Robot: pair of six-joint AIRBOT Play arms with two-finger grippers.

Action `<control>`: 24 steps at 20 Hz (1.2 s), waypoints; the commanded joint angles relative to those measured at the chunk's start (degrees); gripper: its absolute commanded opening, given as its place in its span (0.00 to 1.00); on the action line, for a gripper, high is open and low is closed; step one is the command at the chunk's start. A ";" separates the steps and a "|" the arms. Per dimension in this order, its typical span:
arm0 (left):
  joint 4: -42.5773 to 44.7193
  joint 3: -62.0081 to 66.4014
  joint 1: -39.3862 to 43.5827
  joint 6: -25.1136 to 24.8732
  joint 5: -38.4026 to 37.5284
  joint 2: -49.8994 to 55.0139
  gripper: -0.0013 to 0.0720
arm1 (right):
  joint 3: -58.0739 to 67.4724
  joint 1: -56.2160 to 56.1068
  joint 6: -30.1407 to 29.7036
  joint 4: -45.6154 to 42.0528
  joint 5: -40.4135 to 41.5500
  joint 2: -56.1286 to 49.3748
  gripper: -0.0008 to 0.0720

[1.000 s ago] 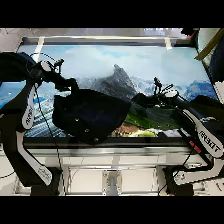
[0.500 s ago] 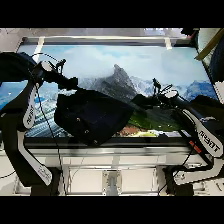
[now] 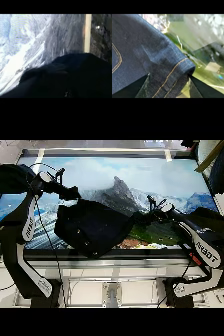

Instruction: Fold the clothes and pants, and hang the long-sleeved shirts on hangers.

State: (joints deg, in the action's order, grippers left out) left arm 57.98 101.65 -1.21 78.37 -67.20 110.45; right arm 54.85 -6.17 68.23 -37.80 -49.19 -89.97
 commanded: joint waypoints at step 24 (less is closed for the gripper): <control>-6.19 0.04 3.10 -4.31 2.60 2.67 0.05 | -2.34 1.33 7.80 -12.15 -5.20 6.27 0.73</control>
State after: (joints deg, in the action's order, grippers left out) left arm 52.25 101.65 2.04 74.11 -64.69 113.08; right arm 54.00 -5.98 73.65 -47.48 -54.65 -84.40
